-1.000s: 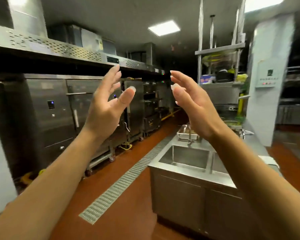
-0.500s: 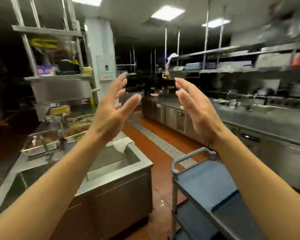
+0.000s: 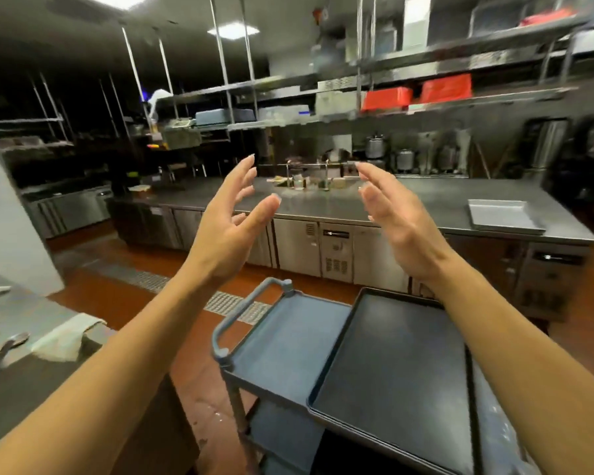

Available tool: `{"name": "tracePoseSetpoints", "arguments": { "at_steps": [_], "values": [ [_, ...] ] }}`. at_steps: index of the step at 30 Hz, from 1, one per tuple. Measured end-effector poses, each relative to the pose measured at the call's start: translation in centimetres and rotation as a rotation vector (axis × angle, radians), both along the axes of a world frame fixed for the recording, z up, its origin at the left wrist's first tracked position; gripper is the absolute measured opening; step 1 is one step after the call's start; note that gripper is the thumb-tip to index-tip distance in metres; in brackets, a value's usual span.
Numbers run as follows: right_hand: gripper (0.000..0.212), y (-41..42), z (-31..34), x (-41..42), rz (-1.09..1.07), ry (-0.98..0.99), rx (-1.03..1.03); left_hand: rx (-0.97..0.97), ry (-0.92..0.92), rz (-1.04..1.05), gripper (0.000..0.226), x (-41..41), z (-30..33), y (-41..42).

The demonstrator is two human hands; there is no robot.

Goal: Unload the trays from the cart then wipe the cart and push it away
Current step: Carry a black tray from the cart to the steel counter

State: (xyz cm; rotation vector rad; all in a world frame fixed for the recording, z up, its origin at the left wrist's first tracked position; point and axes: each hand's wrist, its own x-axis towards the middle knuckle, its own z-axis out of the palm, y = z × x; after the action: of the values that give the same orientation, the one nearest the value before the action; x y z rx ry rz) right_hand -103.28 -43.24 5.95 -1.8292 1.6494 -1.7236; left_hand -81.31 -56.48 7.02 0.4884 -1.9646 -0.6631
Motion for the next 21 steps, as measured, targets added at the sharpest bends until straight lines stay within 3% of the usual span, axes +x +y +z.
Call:
{"name": "tracePoseSetpoints", "arguments": {
  "at_steps": [10,21],
  "values": [
    [0.079,-2.5,-6.5,-4.9,-0.311,-0.058,0.150,0.123,-0.119,-0.300,0.068,-9.9,-7.2,-7.8],
    [0.068,-3.7,-12.3,-8.3,-0.591,-0.201,0.239,0.257,-0.224,-0.546,0.073,-18.1,-13.8,-13.1]
  ]
}}
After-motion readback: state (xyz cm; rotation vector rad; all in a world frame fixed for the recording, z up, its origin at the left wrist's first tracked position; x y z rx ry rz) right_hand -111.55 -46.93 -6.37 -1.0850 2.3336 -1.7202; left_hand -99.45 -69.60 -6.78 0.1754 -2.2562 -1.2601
